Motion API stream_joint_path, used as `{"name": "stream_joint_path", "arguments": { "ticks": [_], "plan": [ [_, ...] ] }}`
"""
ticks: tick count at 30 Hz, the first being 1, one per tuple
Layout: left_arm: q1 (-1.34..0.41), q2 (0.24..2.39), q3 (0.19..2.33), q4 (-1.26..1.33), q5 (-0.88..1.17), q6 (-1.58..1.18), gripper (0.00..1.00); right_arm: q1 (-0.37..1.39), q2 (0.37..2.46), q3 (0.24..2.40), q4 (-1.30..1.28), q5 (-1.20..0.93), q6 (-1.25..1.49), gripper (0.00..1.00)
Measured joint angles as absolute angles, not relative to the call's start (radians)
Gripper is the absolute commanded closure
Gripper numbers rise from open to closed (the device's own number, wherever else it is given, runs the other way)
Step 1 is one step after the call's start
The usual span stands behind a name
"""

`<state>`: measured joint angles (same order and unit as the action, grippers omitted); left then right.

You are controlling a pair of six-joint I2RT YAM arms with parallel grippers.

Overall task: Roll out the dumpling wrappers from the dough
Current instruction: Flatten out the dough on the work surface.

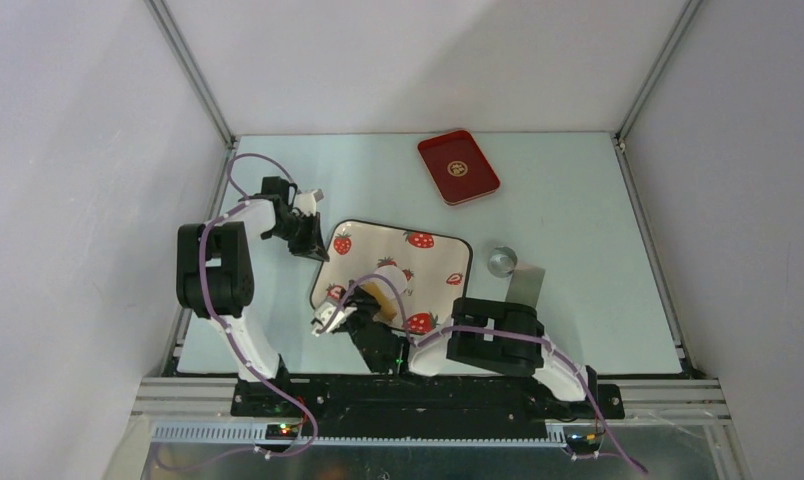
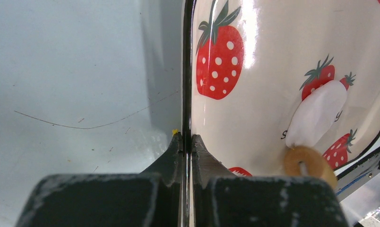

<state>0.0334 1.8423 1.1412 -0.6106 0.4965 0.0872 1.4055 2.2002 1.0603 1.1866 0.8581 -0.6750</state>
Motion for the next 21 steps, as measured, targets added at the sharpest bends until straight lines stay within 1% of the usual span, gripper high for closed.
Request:
{"name": "stream_joint_path", "arguments": {
  "ticks": [8,14,21],
  "plan": [
    [0.030,1.842,1.141,-0.612,0.502,0.088,1.00,1.435,2.203,1.043,1.189,0.788,-0.654,1.00],
    [0.030,1.842,1.141,-0.612,0.502,0.088,1.00,1.426,2.202,1.042,1.245,0.765,-0.731,1.00],
    [0.030,1.842,1.141,-0.612,0.502,0.088,1.00,1.333,2.112,1.046,1.265,0.770,-0.814,1.00]
  ]
}}
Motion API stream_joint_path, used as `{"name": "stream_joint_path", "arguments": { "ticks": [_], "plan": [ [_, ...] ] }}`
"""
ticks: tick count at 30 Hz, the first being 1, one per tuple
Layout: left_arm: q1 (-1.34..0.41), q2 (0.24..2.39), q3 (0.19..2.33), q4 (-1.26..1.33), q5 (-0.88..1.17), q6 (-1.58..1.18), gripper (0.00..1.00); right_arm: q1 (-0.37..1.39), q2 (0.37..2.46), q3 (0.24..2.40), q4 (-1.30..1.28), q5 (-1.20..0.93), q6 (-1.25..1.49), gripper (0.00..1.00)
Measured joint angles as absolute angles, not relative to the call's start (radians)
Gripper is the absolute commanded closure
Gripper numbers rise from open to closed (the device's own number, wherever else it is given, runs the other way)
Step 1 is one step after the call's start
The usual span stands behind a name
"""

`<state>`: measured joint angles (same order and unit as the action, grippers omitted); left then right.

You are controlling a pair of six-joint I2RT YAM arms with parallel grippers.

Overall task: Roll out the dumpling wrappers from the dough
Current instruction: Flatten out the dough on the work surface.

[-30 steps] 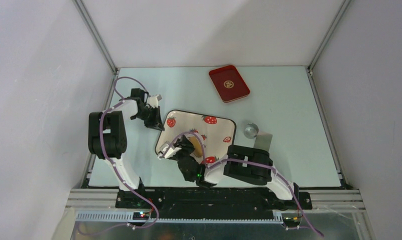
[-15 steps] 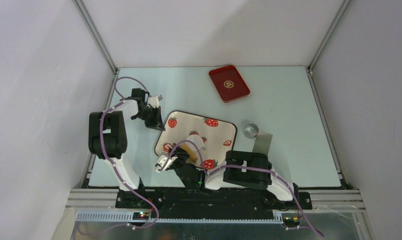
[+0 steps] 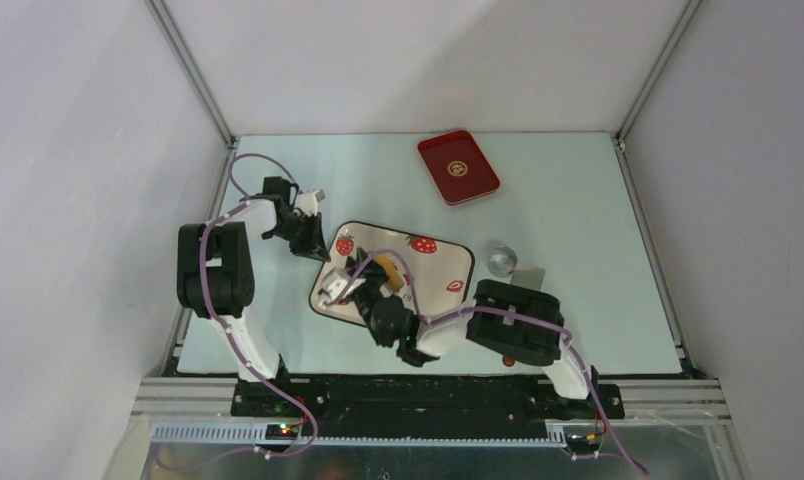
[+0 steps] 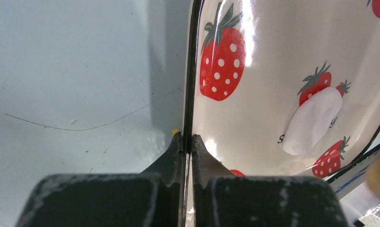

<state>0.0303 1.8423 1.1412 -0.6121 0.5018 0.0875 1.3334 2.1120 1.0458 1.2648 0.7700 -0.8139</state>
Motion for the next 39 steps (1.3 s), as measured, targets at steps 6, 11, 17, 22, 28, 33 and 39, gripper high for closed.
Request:
{"name": "stream_joint_path", "arguments": {
  "ticks": [6,11,17,22,28,33,39],
  "plan": [
    [0.030,1.842,1.141,-0.612,0.502,0.087,1.00,1.209,2.021,1.053,1.195,0.803,-0.716,1.00],
    [0.030,1.842,1.141,-0.612,0.503,0.087,1.00,1.170,2.037,1.053,1.092,0.820,-0.605,1.00],
    [0.030,1.842,1.141,-0.611,0.506,0.087,1.00,1.220,2.104,1.050,1.028,0.803,-0.547,1.00],
    [0.030,1.842,1.141,-0.612,0.506,0.087,1.00,1.254,2.118,1.044,1.000,0.788,-0.514,1.00],
    [0.030,1.842,1.141,-0.612,0.506,0.087,1.00,1.258,2.118,1.045,0.990,0.786,-0.497,1.00],
    [0.030,1.842,1.141,-0.612,0.506,0.086,1.00,1.264,2.119,1.045,0.984,0.784,-0.498,1.00],
    [0.030,1.842,1.141,-0.612,0.506,0.086,1.00,1.273,2.119,1.045,0.984,0.785,-0.498,1.00]
  ]
}}
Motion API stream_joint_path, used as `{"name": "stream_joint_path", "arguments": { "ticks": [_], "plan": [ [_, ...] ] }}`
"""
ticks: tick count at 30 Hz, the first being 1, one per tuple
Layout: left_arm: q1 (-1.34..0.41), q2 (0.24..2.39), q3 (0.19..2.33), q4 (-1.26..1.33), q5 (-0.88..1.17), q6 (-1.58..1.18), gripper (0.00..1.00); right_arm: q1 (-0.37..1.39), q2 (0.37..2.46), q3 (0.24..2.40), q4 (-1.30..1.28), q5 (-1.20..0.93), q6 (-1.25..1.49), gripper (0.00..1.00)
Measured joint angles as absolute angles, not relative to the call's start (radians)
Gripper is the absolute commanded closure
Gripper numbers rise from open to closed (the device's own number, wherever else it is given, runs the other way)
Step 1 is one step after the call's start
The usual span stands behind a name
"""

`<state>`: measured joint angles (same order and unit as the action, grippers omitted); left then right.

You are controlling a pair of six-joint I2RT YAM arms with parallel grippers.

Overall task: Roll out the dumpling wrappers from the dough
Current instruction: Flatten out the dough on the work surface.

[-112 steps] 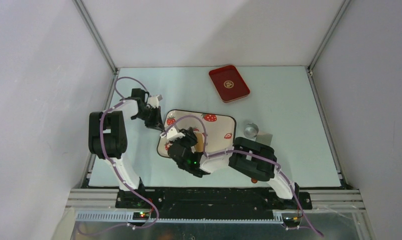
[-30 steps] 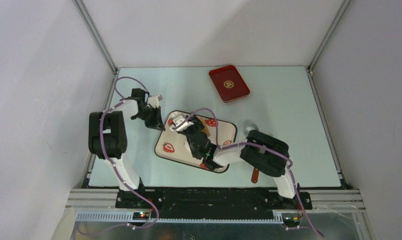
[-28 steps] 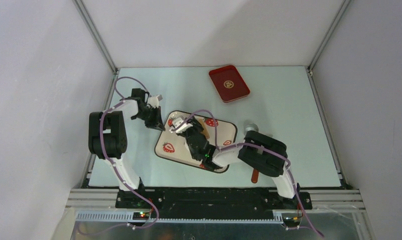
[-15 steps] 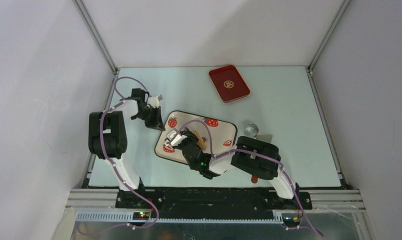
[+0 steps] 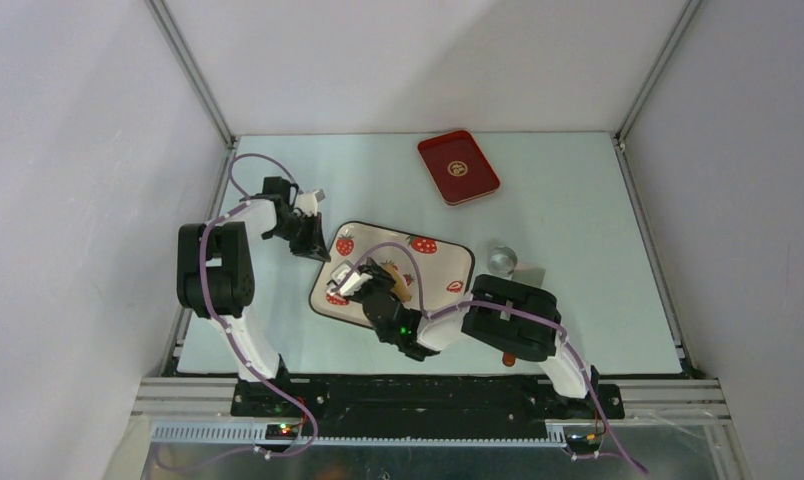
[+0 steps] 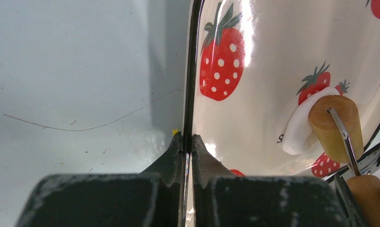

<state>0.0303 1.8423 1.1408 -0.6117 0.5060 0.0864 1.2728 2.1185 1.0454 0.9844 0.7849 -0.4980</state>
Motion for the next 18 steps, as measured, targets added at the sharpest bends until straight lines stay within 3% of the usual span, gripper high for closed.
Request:
{"name": "stream_joint_path", "arguments": {
  "ticks": [18],
  "plan": [
    [0.030,1.842,1.141,-0.616,0.504,0.087,1.00,1.324,2.159,1.039,1.092,0.800,-0.588,1.00]
  ]
}}
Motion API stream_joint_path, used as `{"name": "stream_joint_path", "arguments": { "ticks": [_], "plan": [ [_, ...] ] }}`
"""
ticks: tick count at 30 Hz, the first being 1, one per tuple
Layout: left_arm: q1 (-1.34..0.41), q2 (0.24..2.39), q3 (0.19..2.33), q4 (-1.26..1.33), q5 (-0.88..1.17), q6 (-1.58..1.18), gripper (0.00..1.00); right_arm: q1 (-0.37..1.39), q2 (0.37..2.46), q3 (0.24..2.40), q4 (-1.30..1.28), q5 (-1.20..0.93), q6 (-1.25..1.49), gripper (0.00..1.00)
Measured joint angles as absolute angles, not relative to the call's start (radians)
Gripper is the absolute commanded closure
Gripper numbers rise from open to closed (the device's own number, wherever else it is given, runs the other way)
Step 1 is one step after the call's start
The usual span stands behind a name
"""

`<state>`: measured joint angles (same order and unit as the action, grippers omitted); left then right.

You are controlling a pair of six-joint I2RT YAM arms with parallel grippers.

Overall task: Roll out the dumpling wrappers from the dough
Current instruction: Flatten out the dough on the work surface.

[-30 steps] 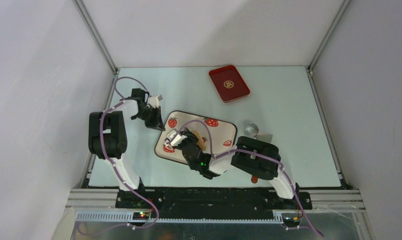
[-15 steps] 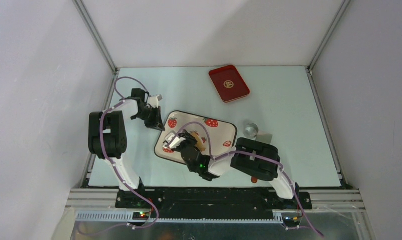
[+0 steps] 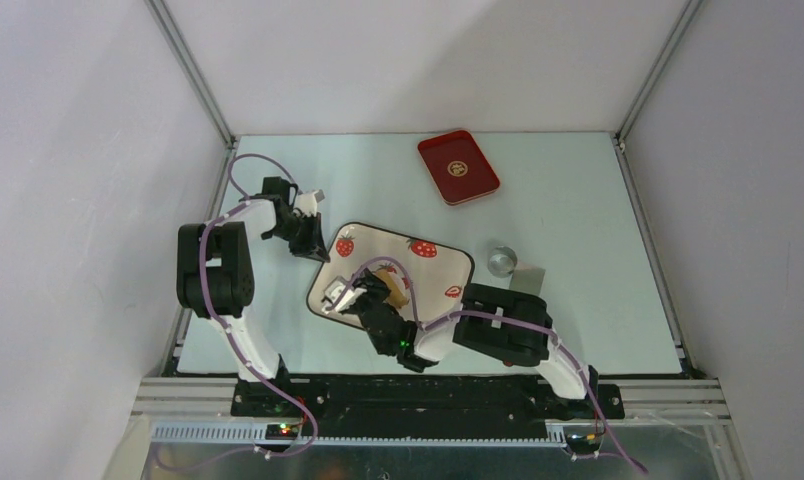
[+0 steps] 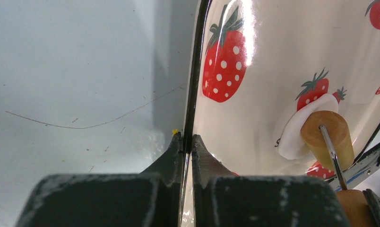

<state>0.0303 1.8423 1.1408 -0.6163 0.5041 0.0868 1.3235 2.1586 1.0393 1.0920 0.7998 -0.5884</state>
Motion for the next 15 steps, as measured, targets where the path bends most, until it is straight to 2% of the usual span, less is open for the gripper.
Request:
{"name": "stream_joint_path", "arguments": {
  "ticks": [15],
  "plan": [
    [0.030,1.842,1.141,-0.616,0.503,0.087,1.00,1.364,2.168,0.997,1.218,0.742,-0.651,1.00]
  ]
}}
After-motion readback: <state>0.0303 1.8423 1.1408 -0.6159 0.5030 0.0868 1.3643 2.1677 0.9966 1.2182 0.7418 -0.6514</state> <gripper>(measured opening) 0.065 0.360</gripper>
